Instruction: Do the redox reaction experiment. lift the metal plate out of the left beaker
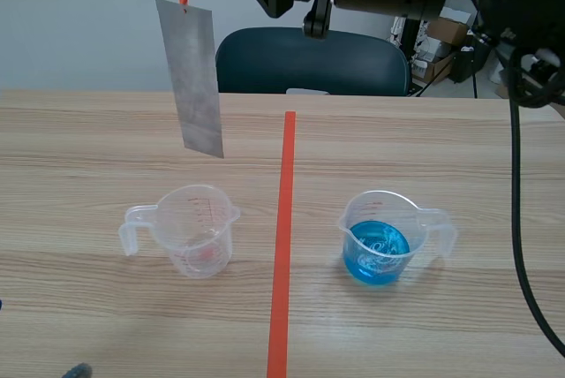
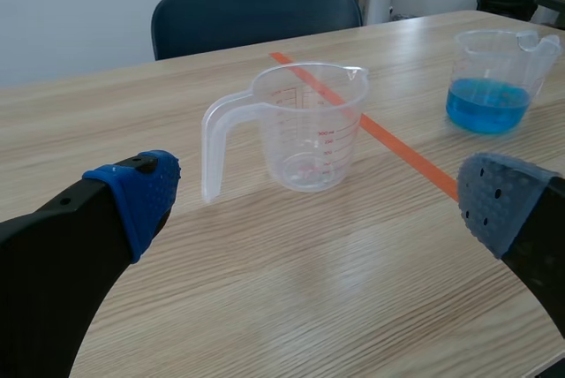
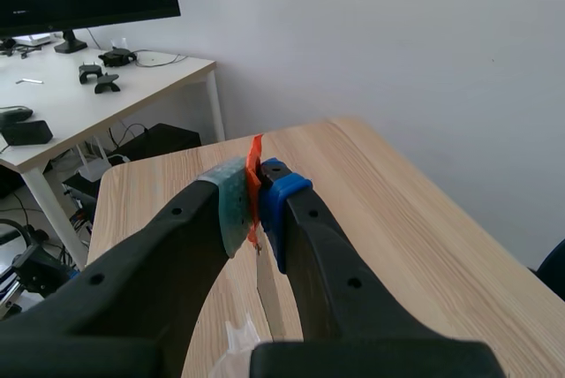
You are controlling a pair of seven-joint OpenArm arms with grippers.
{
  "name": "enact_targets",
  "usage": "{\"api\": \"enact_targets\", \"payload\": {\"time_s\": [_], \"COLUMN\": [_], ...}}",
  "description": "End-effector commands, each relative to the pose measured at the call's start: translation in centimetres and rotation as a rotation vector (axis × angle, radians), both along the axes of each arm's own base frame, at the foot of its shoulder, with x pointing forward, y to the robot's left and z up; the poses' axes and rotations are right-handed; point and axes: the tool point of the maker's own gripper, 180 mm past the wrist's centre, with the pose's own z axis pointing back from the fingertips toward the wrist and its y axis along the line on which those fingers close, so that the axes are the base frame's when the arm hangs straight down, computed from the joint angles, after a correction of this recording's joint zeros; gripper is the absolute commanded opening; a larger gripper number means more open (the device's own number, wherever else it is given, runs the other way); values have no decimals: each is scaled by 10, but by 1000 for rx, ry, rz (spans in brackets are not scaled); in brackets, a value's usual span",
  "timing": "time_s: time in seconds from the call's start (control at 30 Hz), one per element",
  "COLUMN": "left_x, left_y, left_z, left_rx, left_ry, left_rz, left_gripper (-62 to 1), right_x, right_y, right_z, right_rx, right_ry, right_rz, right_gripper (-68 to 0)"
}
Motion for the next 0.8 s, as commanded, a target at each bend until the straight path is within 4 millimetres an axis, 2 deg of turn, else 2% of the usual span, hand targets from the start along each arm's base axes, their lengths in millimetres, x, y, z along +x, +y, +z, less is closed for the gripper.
{"api": "enact_targets", "payload": {"time_s": [0.0,0.23,0.77], "left_x": [2,2,2], "left_y": [-1,-1,-1], "left_z": [7,7,7], "left_rx": [-20,-20,-20], "left_ry": [-28,-28,-28], "left_rz": [5,5,5], "left_gripper": [14,14,14], "right_x": [-4,-11,-11], "right_y": [3,10,10], "right_z": [13,4,4], "right_rx": [25,9,6], "right_ry": [-19,5,-2], "right_rz": [21,50,47], "right_gripper": [-673,-673,-673]}}
